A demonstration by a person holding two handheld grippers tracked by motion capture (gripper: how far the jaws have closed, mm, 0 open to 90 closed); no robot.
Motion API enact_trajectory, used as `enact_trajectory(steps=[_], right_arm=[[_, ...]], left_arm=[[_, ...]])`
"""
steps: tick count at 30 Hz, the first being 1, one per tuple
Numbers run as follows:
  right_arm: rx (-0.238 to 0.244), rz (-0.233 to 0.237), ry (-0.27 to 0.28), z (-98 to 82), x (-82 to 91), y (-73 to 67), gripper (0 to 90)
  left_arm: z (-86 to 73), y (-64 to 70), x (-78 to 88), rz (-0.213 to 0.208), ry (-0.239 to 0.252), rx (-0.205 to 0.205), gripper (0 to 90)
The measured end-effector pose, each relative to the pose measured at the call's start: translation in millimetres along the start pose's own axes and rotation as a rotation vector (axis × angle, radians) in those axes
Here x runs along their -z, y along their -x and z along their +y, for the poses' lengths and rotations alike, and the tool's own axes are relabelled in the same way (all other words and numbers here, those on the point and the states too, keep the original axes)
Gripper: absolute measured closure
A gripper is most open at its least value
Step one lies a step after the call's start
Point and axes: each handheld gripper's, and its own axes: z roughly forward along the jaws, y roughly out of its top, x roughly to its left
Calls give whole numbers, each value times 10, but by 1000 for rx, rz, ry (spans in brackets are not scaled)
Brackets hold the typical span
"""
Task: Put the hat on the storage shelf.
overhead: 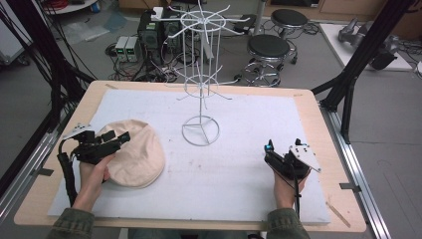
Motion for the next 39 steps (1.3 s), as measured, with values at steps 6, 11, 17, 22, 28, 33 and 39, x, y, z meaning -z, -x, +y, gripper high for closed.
enact_trajectory(steps=[6,11,17,22,28,33,39], right_arm=[[10,1,2,-1,-1,-14,102],[20,1,7,2,7,-18,102],[20,6,-3,-4,1,-40,102],[25,14,3,-2,8,-58,102],[25,11,0,-5,1,-61,102],[33,13,-9,-11,-13,-67,102],[33,14,-7,-10,-13,-68,102]], left_arm=[[54,64,-114,4,-14,2,285],[54,125,-171,3,-55,-16,285],[63,183,-246,9,-97,-16,289],[30,226,-321,17,-126,-23,289],[3,257,-359,46,-153,-57,288],[-28,276,-416,57,-198,-64,288],[-70,378,-483,64,-279,-53,289]])
